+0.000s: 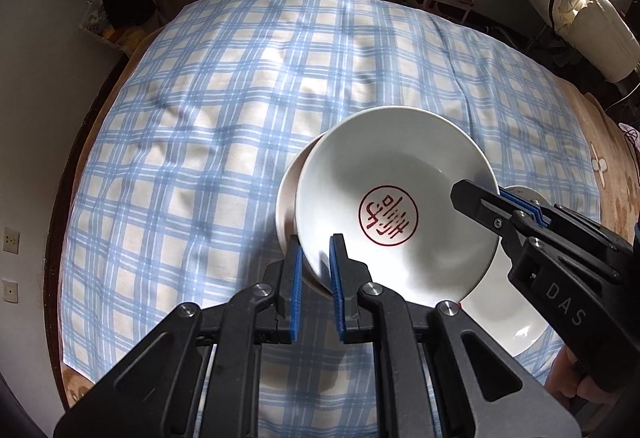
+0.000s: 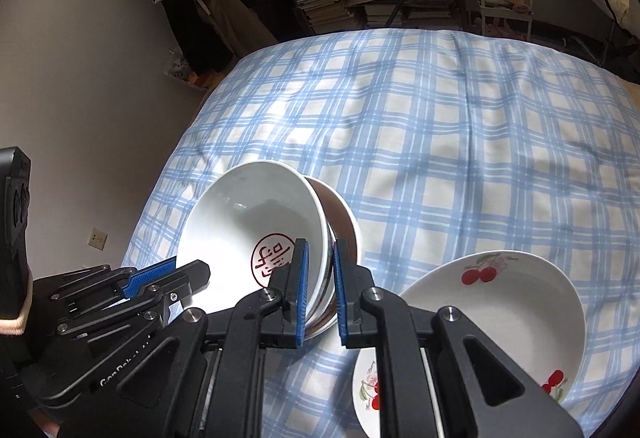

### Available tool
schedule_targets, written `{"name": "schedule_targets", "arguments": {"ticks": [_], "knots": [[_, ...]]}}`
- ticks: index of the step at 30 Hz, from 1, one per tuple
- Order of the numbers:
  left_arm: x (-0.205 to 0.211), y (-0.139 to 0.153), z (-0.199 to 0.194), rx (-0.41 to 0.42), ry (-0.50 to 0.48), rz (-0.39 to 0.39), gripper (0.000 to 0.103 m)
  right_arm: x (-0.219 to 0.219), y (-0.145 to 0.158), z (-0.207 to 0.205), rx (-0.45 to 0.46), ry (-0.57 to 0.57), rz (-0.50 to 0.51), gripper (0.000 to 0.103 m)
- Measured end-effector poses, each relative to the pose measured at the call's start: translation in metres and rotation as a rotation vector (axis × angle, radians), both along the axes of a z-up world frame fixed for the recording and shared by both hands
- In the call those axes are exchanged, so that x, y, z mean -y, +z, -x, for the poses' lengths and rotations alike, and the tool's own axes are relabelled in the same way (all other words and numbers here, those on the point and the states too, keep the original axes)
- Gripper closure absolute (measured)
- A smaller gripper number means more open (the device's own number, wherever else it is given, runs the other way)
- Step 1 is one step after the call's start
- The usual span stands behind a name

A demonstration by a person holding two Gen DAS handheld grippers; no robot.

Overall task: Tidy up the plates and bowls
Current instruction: 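Lower the seal-print bowl into the nested bowls with the left tool while the right tool lowers it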

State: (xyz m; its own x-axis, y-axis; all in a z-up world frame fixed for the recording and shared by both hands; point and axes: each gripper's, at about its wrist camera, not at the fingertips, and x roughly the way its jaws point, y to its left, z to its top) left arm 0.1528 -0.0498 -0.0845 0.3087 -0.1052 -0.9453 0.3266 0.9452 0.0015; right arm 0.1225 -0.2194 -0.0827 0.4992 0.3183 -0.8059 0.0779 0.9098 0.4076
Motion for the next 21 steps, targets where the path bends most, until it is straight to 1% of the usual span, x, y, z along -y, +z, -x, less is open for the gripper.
{"name": "schedule_targets", "arguments": {"ticks": [2,7,10,15,17,21], "knots": [[-0.002,-0.006,0.001,0.0,0.001,-0.014,0.09,-0.005,-0.004,-0.001,-0.009,0.01,0.008,0.089],[-0.008,-0.022,0.001,-0.022,0.013,-0.005,0.09,-0.013,-0.015,-0.004,-0.035,0.025,0.03,0.089],[-0.009,-0.028,0.001,-0.016,0.012,-0.002,0.089,-0.014,-0.02,-0.005,-0.041,0.031,0.029,0.089],[-0.006,-0.031,0.0,0.007,0.001,-0.018,0.088,-0.017,-0.019,-0.007,-0.026,0.059,0.062,0.089],[-0.006,-0.031,0.0,0.01,0.002,-0.009,0.089,-0.018,-0.018,-0.008,-0.022,0.076,0.069,0.087],[-0.009,-0.031,0.0,0.01,0.003,0.003,0.088,-0.017,-0.018,-0.011,-0.022,0.086,0.073,0.087]]}}
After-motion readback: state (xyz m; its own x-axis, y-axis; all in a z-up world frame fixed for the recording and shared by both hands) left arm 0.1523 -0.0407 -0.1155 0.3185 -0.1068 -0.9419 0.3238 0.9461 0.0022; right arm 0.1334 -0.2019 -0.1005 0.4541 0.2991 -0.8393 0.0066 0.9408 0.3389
